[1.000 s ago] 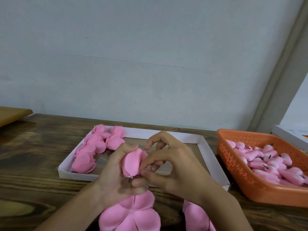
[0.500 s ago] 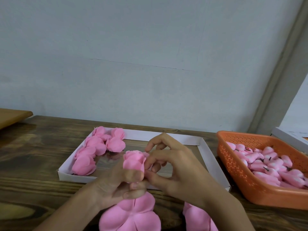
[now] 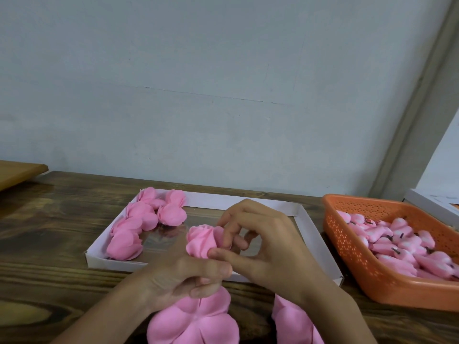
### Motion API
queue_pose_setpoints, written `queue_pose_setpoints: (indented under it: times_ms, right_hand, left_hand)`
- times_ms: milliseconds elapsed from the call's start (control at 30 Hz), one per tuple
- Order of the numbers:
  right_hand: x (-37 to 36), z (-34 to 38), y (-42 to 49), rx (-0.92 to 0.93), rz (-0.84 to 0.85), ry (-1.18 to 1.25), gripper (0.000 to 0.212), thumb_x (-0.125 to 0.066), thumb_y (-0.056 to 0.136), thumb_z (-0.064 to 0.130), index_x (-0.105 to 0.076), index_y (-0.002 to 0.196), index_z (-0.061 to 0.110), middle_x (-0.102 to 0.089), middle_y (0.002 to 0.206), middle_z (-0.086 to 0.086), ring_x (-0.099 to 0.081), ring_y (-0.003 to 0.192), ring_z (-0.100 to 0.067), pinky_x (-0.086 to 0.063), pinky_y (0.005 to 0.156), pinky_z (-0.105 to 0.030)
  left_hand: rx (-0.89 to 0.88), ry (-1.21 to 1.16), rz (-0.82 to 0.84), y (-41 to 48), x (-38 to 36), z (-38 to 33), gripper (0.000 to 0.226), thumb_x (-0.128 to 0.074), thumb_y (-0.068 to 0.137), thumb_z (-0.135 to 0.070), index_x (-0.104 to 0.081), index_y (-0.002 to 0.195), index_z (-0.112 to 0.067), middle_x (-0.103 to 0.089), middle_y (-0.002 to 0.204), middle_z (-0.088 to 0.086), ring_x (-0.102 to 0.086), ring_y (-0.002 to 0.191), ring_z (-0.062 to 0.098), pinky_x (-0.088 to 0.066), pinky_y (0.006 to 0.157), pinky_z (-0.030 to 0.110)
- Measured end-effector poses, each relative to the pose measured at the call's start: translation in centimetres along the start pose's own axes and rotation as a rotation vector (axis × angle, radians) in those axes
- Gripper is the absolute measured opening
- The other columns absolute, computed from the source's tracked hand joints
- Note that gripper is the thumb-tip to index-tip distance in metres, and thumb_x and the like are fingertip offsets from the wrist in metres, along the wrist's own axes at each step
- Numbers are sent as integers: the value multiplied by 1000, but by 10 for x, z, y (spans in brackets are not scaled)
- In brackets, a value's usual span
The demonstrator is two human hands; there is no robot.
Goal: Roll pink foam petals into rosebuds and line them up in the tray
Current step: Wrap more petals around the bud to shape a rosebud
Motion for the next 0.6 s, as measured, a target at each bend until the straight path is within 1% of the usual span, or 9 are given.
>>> queue_pose_setpoints:
  times_ms: [133,200,267,333,400,433,467,500,600]
  right_hand:
    - [4,-5,1,-31,-60,138,25,-88,81,17,-63,84,17,-66,90,7,-66,88,-20,-56,66,-35]
    - [2,-15,0,-114,-28,262,21,-84,83,10,-66,93,16,-69,93,7,-66,90,-22,-58,70,-35]
    - [-1,-22,-2,-180,2,377,16,-76,89,5,-70,100,15,-71,99,6,-67,96,-22,-58,76,-33]
    - [-2,-25,-3,-214,-12,447,13,-67,96,8,-73,105,15,-72,103,6,-67,100,-22,-59,80,-36]
    - [-2,-23,-3,-220,-38,424,12,-69,96,17,-74,106,20,-71,105,8,-66,99,-21,-59,79,-40]
    - [-3,-20,-2,-206,-34,378,14,-75,92,22,-74,107,23,-70,106,9,-65,98,-21,-59,77,-37]
    - [-6,-16,-1,-185,-22,319,21,-81,87,26,-75,108,27,-69,105,10,-64,97,-21,-58,74,-33]
    - [-8,-13,-1,-165,-15,264,28,-86,83,27,-75,109,29,-67,104,11,-63,96,-20,-57,72,-29]
    - [-14,-6,1,-106,-53,115,31,-88,80,25,-76,108,31,-61,104,11,-62,96,-16,-53,74,-20]
  left_hand:
    - [-57,39,-112,0,6,-8,18,-90,74,-13,-73,79,-17,-53,57,-7,-41,38,7,-38,40,17]
    - [-116,84,-181,0,12,-11,21,-87,72,-5,-71,85,-7,-52,54,-1,-41,34,10,-38,38,18]
    - [-162,189,-305,0,22,-16,39,-87,71,-6,-64,99,8,-48,52,9,-39,30,15,-39,39,20]
    - [-223,317,-436,-3,31,-23,55,-90,70,-12,-61,109,13,-50,55,16,-39,30,19,-40,39,22]
    - [-260,498,-565,-8,37,-30,42,-92,66,-16,-73,101,-4,-61,59,17,-49,34,23,-44,37,25]
    - [-247,568,-662,-13,43,-31,38,-92,64,-13,-74,97,-24,-69,63,1,-59,42,16,-49,42,19]
    - [-236,606,-742,-18,48,-32,48,-91,64,-9,-69,95,-36,-73,71,-14,-67,55,9,-51,47,14]
    - [-254,611,-762,-19,49,-34,49,-91,62,-8,-68,94,-37,-74,76,-16,-70,64,7,-52,47,15]
    - [-388,593,-595,-9,35,-43,24,-85,60,-24,-77,82,-19,-73,75,11,-72,67,25,-56,50,26]
Point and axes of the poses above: each hand's wrist, its own y-axis towards the middle knuckle, its own x-axis out of the back of the hand, z = x × y, the point moved 9 cm from there along y, towards the middle knuckle
